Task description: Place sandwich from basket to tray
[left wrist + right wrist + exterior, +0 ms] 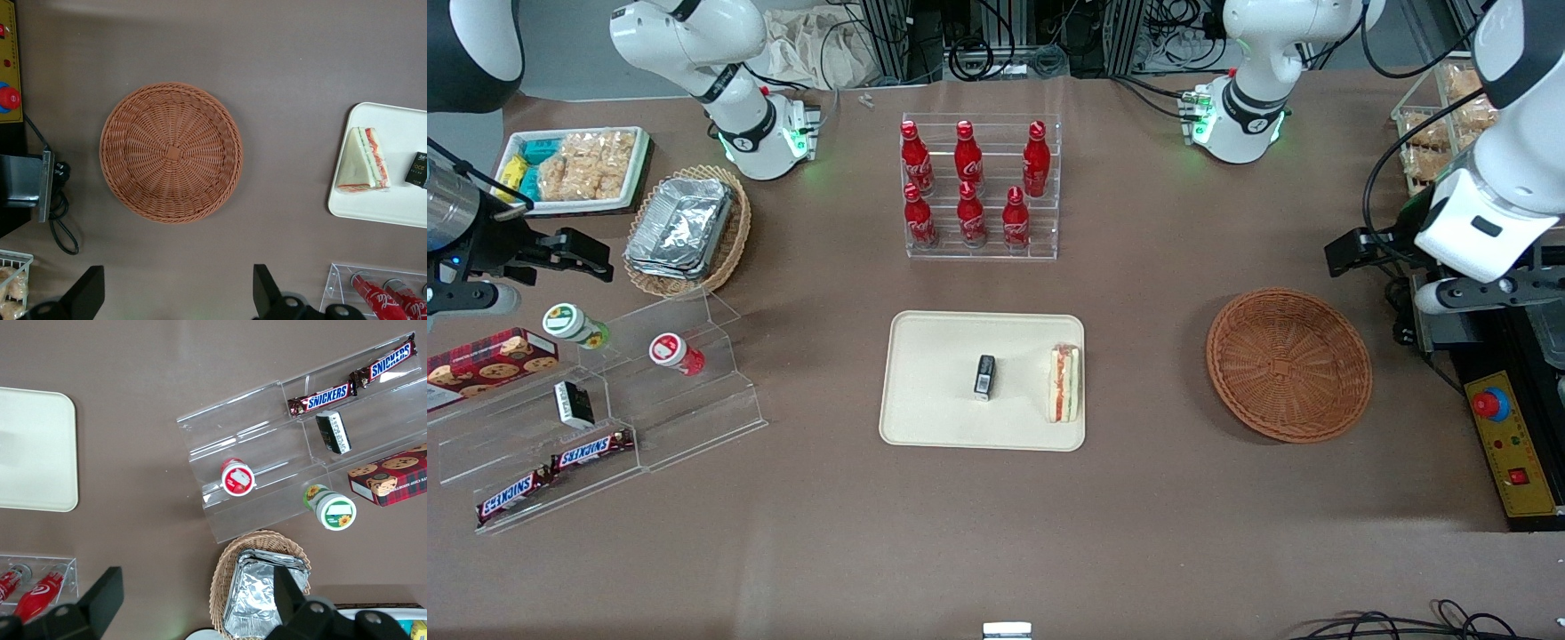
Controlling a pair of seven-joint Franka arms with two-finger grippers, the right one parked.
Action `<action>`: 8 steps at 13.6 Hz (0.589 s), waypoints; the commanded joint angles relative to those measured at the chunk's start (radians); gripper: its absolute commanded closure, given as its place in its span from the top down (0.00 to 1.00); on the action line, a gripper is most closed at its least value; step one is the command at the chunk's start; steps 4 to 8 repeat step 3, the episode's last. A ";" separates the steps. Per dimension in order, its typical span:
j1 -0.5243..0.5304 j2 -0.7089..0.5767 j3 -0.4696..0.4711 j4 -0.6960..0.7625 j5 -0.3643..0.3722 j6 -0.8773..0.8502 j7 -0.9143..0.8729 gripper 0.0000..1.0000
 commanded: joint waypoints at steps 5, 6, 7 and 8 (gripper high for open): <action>-0.010 -0.028 0.026 -0.020 -0.018 -0.016 0.033 1.00; -0.010 -0.028 0.026 -0.020 -0.018 -0.016 0.033 1.00; -0.010 -0.028 0.026 -0.020 -0.018 -0.016 0.033 1.00; -0.010 -0.028 0.026 -0.020 -0.018 -0.016 0.033 1.00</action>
